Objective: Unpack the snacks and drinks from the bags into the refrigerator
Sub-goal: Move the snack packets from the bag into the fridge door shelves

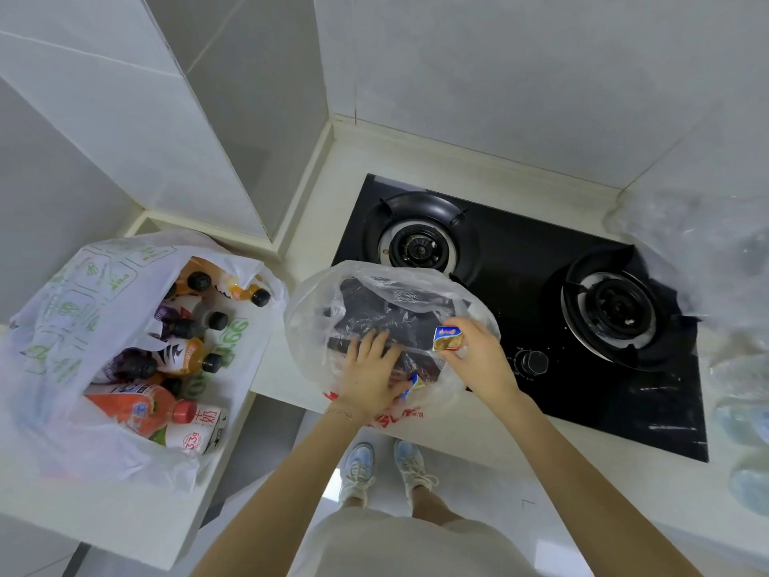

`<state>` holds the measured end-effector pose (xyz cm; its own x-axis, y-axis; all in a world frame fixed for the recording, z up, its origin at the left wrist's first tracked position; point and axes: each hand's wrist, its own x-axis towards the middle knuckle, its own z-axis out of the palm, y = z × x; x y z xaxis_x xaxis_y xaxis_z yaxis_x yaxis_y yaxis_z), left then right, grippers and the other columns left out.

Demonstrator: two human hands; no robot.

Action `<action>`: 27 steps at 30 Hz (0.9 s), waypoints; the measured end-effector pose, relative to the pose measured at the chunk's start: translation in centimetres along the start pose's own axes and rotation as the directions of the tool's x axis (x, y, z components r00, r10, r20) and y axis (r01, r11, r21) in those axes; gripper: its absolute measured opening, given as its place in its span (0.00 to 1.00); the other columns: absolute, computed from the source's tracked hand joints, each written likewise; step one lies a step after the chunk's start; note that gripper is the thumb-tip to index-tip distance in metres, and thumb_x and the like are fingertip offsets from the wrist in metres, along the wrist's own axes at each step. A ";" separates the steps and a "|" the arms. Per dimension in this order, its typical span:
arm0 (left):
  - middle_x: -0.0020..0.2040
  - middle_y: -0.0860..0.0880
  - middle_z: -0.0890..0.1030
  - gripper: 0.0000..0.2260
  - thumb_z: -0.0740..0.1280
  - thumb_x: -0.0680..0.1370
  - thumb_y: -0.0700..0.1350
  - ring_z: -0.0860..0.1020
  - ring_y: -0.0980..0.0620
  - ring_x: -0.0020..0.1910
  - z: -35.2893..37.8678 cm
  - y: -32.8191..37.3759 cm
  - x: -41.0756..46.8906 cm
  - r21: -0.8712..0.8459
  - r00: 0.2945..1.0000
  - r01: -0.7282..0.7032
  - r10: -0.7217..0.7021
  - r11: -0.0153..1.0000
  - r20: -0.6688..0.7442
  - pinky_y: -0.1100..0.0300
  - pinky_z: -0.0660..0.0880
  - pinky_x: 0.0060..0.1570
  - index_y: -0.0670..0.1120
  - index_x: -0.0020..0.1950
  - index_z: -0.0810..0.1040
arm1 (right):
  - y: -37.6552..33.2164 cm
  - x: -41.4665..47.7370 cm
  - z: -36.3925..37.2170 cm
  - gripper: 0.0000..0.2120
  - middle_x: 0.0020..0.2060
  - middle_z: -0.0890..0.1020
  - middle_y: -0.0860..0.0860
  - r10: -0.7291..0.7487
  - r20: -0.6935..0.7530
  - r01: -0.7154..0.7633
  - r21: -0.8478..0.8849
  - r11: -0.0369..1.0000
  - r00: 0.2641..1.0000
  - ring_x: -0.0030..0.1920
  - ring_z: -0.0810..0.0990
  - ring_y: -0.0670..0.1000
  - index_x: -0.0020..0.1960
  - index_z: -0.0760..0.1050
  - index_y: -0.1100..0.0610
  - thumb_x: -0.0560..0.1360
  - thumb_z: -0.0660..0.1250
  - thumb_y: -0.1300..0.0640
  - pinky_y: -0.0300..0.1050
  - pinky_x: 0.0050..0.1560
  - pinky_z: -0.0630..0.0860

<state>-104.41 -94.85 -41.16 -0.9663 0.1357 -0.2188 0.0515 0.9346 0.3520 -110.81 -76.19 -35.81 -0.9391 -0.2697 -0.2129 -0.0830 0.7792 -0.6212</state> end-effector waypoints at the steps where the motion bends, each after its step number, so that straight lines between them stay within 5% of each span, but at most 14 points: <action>1: 0.66 0.43 0.73 0.23 0.74 0.71 0.52 0.71 0.36 0.66 0.4 0.2 0.1 -0.014 0.996 -0.044 0.043 0.999 -0.075 0.42 0.65 0.66 0.45 0.63 0.77 | -0.1 0.1 -0.3 0.18 0.52 0.75 0.47 0.005 -0.005 -0.005 0.022 1.000 1.000 0.52 0.76 0.49 0.61 0.74 0.52 0.72 0.72 0.58 0.38 0.48 0.72; 3: 0.57 0.44 0.77 0.18 0.76 0.67 0.48 0.76 0.38 0.57 0.8 0.9 0.2 -0.025 0.994 -0.090 0.089 0.996 -0.069 0.46 0.71 0.58 0.45 0.54 0.81 | -0.5 0.3 -0.7 0.19 0.52 0.75 0.47 0.032 0.003 -0.032 0.036 0.999 0.999 0.50 0.77 0.48 0.62 0.74 0.51 0.72 0.73 0.57 0.34 0.47 0.71; 8: 0.60 0.45 0.78 0.25 0.80 0.57 0.54 0.76 0.41 0.61 1.8 1.7 0.2 0.037 0.973 -0.194 0.188 0.980 0.135 0.45 0.71 0.62 0.51 0.52 0.82 | -1.1 0.3 -1.5 0.19 0.52 0.77 0.47 0.043 -0.007 -0.043 0.022 0.999 0.999 0.50 0.77 0.45 0.60 0.72 0.51 0.72 0.74 0.54 0.32 0.47 0.72; 13: 0.74 0.44 0.65 0.18 0.72 0.72 0.48 0.59 0.42 0.75 1.5 1.6 0.1 0.020 0.960 -0.260 0.256 0.965 0.117 0.46 0.52 0.74 0.49 0.62 0.79 | -1.3 -0.3 -1.3 0.21 0.57 0.78 0.50 0.068 0.080 -0.054 -0.160 0.986 0.995 0.53 0.77 0.49 0.65 0.70 0.51 0.75 0.70 0.52 0.40 0.52 0.76; 18: 0.72 0.44 0.68 0.15 0.66 0.77 0.43 0.62 0.42 0.74 1.3 0.3 -0.4 0.029 0.957 -0.276 0.272 0.961 0.103 0.50 0.53 0.73 0.45 0.63 0.77 | -0.8 -0.6 -1.5 0.18 0.55 0.79 0.52 0.124 0.072 -0.105 -0.225 0.969 0.990 0.50 0.78 0.51 0.64 0.70 0.53 0.76 0.68 0.52 0.40 0.46 0.75; 21: 0.67 0.46 0.73 0.13 0.60 0.79 0.42 0.68 0.46 0.68 0.2 0.2 -0.7 0.005 0.983 -0.161 0.160 0.987 0.089 0.56 0.60 0.66 0.44 0.64 0.72 | -0.5 -0.7 -1.3 0.18 0.54 0.79 0.51 0.160 0.080 -0.143 -0.187 0.972 0.984 0.50 0.77 0.50 0.64 0.71 0.52 0.75 0.69 0.52 0.40 0.46 0.74; 25: 0.54 0.47 0.80 0.09 0.60 0.80 0.42 0.77 0.46 0.51 -1.6 0.2 -0.7 -0.098 1.000 0.022 -0.021 0.995 0.011 0.58 0.69 0.41 0.45 0.60 0.69 | -1.2 -0.6 -1.3 0.18 0.52 0.78 0.49 0.159 0.062 -0.153 -0.088 0.984 0.985 0.48 0.76 0.48 0.63 0.71 0.51 0.75 0.70 0.54 0.41 0.47 0.76; 27: 0.52 0.48 0.81 0.13 0.64 0.79 0.43 0.78 0.47 0.47 -2.1 -0.2 -0.6 -0.213 0.994 0.095 -0.104 0.972 -0.032 0.56 0.74 0.41 0.48 0.63 0.69 | -1.7 -0.6 -1.3 0.18 0.52 0.79 0.48 0.150 0.062 -0.150 -0.008 0.989 0.987 0.48 0.78 0.47 0.62 0.71 0.52 0.75 0.71 0.54 0.40 0.47 0.77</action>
<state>-104.33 -95.85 -39.18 -0.9739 0.0270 -0.2255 -0.0956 0.8518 0.5150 -110.58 -76.64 -33.64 -0.9185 -0.1840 -0.3501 0.0562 0.8154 -0.5761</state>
